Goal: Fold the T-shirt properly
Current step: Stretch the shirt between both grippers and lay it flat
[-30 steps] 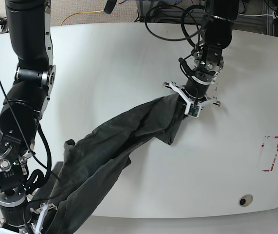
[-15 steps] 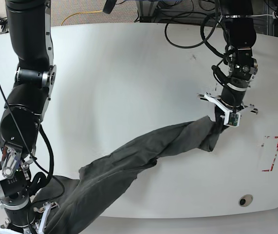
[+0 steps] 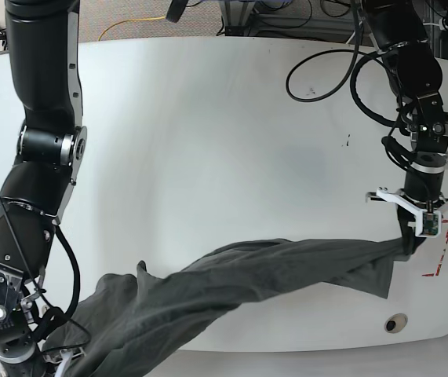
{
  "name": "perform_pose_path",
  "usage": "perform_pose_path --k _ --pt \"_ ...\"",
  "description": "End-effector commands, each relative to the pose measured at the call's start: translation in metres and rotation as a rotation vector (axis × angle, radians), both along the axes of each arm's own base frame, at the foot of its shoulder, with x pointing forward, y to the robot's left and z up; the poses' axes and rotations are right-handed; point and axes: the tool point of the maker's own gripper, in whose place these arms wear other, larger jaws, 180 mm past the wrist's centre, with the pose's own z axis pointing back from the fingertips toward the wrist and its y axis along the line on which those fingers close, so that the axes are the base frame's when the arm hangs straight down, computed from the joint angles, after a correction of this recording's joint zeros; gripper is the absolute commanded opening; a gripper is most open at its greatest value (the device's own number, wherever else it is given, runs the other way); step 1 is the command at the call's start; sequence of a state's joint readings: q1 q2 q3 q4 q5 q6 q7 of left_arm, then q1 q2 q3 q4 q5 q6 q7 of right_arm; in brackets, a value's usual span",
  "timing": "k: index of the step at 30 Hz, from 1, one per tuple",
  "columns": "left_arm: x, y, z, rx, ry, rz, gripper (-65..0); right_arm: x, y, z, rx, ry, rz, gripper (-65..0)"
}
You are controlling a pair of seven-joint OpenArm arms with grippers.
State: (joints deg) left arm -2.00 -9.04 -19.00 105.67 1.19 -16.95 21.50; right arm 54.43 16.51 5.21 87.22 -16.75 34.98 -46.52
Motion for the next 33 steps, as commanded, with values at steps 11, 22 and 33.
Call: perform_pose_path --k 11,22,33 --pt "-0.002 0.021 0.017 0.055 -0.033 0.022 -64.2 -0.021 -0.029 -0.037 0.041 0.018 -0.069 -65.0" --pt "-0.024 0.04 -0.018 0.051 0.06 0.068 -64.0 -0.073 -0.023 -0.125 0.068 0.141 -0.105 -65.0" --pt "-0.061 0.045 -0.084 0.04 0.248 0.076 -64.0 -0.121 -0.024 -0.197 0.096 0.279 -0.142 -65.0"
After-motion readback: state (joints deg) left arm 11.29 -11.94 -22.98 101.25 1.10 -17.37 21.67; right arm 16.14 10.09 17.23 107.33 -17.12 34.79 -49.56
